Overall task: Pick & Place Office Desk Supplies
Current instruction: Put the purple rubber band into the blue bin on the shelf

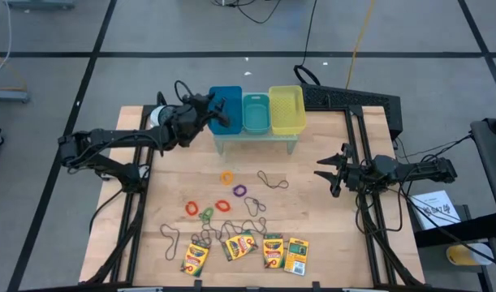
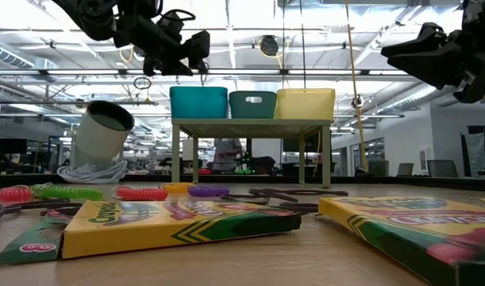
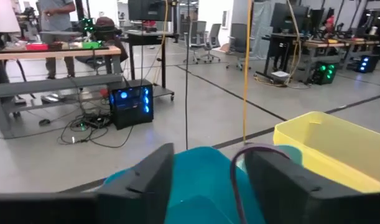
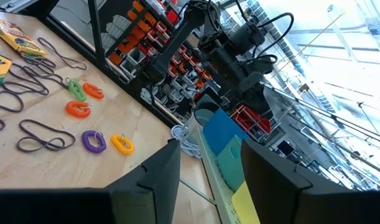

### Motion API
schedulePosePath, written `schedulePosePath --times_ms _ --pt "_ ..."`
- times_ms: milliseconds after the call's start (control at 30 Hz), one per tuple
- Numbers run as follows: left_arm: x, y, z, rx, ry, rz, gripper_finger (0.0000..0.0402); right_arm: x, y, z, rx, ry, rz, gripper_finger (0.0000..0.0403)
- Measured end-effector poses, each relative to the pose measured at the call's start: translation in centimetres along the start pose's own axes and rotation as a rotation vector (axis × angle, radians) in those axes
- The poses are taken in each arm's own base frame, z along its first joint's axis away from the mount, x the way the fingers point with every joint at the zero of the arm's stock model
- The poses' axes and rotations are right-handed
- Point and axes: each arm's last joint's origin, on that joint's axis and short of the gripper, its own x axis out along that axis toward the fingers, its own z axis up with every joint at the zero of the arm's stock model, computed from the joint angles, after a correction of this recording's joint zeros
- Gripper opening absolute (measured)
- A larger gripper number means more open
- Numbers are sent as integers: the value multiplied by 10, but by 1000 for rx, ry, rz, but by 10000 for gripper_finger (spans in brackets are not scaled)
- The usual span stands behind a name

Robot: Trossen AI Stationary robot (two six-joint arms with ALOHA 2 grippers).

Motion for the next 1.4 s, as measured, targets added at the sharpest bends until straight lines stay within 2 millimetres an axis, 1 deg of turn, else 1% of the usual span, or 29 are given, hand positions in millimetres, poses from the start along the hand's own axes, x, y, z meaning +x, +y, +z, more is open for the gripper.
schedulePosePath --times_ms 167,333,400,467,700,800,867,1033,1167,1300,1400 --pt "0 1 -5 -8 48 -6 269 0 0 0 17 0 0 160" --pt "0 1 -10 -125 104 -44 290 0 0 0 24 0 0 160" --pt "1 -1 -8 -130 113 -75 290 0 0 0 25 0 0 160" --pt "2 -3 0 -115 132 -82 287 0 0 0 27 0 0 160" --pt "9 -2 41 -18 280 -13 263 0 0 0 27 0 0 160" --pt "8 0 55 9 326 4 256 0 0 0 27 0 0 160" --pt "7 1 60 24 348 11 253 0 0 0 27 0 0 160" --pt "6 1 61 28 370 17 253 0 0 0 50 0 0 160" --pt "4 6 54 37 441 47 253 0 0 0 65 0 0 160" --pt "4 11 47 -39 523 58 253 0 0 0 57 0 0 160" --pt "5 12 46 -112 569 -6 253 0 0 0 56 0 0 160"
